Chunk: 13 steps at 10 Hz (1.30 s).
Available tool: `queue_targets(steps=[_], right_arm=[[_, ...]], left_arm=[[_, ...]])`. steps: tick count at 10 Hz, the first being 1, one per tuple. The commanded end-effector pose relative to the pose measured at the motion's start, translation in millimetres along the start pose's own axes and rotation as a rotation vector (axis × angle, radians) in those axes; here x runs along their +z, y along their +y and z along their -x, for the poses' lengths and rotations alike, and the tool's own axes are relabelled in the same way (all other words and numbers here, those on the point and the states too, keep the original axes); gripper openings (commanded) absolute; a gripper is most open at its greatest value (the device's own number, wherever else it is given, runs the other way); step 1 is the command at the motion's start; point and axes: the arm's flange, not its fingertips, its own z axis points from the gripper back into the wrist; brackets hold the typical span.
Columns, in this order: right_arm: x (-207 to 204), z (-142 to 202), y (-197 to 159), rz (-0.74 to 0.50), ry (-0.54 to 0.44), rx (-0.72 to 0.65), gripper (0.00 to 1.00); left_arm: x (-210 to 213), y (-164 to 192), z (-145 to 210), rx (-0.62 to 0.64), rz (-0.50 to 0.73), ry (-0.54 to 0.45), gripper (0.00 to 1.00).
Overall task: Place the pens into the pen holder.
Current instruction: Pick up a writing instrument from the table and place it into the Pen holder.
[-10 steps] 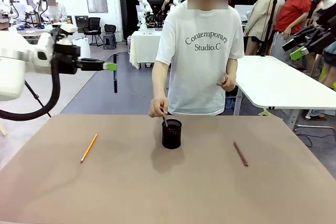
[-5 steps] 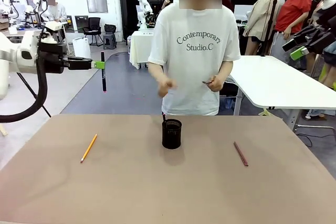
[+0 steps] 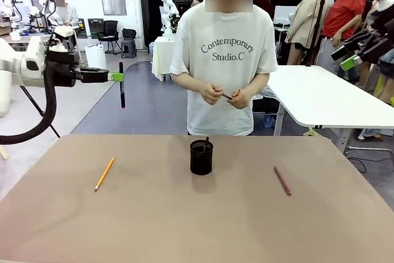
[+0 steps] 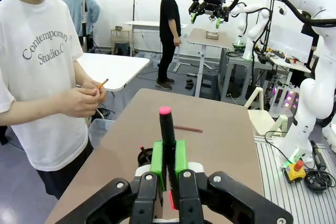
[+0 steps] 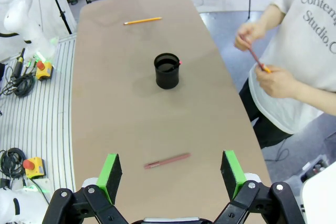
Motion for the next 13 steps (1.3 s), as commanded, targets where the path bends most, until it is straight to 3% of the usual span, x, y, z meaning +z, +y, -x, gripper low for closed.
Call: queue_targets(steps=[1,13], right_arm=[[-0.2,-1.0,2.0,-0.001,-0.005,0.004,1.0],[-0.2,-1.0,2.0,-0.001,-0.005,0.004,1.0]], left_arm=[[1.5,-1.1,-1.4,0.004,0.006,-0.004,0.0],[1.5,-1.1,-1.4,0.004,0.006,-0.004,0.0]])
